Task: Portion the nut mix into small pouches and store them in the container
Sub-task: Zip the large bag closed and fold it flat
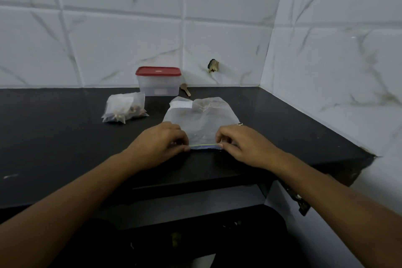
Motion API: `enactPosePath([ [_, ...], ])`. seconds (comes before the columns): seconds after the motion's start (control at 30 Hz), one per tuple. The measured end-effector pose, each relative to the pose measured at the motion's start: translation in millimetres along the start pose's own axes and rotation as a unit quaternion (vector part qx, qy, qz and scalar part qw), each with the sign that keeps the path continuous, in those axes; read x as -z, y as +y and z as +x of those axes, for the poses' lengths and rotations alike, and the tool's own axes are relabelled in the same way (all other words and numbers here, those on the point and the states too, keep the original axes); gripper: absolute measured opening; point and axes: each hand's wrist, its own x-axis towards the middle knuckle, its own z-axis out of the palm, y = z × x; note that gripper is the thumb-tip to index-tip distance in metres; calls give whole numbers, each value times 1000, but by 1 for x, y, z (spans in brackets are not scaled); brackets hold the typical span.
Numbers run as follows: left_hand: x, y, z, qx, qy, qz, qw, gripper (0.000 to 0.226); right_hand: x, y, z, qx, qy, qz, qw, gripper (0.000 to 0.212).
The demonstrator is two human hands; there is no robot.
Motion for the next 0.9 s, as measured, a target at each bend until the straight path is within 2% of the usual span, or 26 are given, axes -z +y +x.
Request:
enactPosePath([
  [0.13,2,-1,16,30,-9,-42,999,4,-2,-1,8,-4,0,-17,1000,8],
  [0.27,-1,-4,20,22,-14,-7,1000,4,0,4,11,9,-33,-25,999,17],
  [0.4,-2,-9,20,-11,-15,18,1000,23,0,9,19,20,-16,-19,999,9],
  [0.5,-1,-11,26,-2,-19,13,1000,18,-1,11,27,16,-1,-22,1000,7],
  [0.67,-1,-14,40,8,-30,-1,1000,10,-5,20,34,36,-29,-33,998,26],
  [0.8,-5,-22,41,-28,-31,43,998,27,-7,24,44,49,-9,-44,998,15],
  [0.9,-5,-25,47,-9,-37,29,999,26,-7,25,51,47,6,-39,998,10],
])
